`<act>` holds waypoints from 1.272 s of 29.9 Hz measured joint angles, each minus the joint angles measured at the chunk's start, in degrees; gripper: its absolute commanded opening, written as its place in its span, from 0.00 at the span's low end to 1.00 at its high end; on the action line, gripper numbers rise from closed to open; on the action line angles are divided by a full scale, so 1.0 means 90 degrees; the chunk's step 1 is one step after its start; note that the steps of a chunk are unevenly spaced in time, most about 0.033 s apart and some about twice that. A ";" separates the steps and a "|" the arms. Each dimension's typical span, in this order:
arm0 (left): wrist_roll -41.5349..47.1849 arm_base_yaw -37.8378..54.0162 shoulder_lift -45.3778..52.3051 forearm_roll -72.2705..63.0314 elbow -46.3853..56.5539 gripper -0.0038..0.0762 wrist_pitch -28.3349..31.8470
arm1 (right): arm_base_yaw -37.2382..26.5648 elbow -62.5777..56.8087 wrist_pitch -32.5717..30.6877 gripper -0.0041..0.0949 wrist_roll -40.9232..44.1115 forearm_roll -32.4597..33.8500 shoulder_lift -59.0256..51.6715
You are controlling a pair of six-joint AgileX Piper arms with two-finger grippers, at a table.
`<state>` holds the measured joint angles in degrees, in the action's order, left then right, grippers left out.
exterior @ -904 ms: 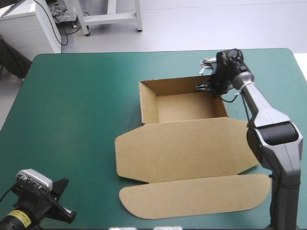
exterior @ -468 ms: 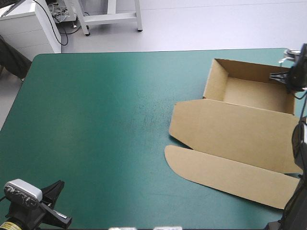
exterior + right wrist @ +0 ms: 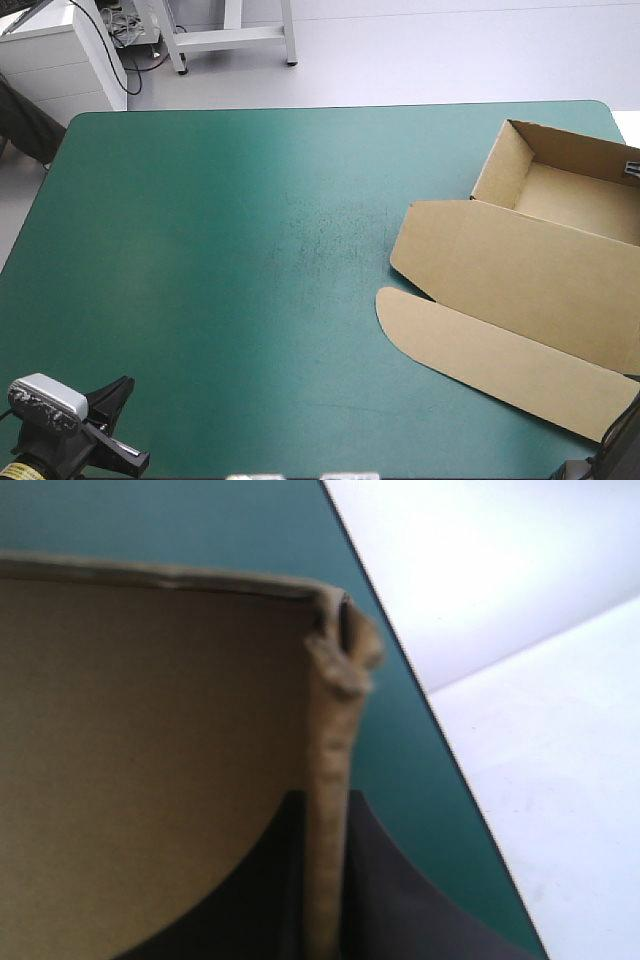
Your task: Fold the box
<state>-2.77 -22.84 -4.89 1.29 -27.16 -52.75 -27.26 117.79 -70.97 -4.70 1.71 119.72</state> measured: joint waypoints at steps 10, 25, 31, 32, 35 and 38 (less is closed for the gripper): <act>0.0000 0.0000 0.0000 0.0000 0.0000 0.04 0.0000 | -0.0021 0.0000 -0.0006 0.54 -0.0816 -0.0758 0.0114; 0.0000 0.0000 0.0000 0.0000 0.0000 0.04 0.0000 | -0.0021 -0.0006 -0.0013 0.53 -0.0585 -0.1152 -0.1210; 0.0000 0.0000 0.0000 0.0000 0.0000 0.04 0.0000 | 0.0048 -0.0029 -0.0036 0.41 -0.0765 -0.2253 -0.2833; 0.0000 0.0000 0.0000 0.0000 0.0000 0.04 0.0000 | 0.0123 -0.0079 -0.0036 0.38 -0.0881 -0.2262 -0.3149; 0.0000 0.0000 0.0000 0.0000 0.0000 0.04 0.0000 | 0.0476 -0.0418 -0.0042 0.30 -0.1059 -0.2047 -0.4174; 0.0000 0.0000 0.0000 0.0000 0.0000 0.04 0.0000 | 0.0874 -0.1084 -0.0049 0.22 -0.1108 -0.1828 -0.5210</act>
<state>-2.77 -22.84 -4.89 1.29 -27.16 -52.75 -19.39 108.04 -71.42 -14.68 -14.74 72.83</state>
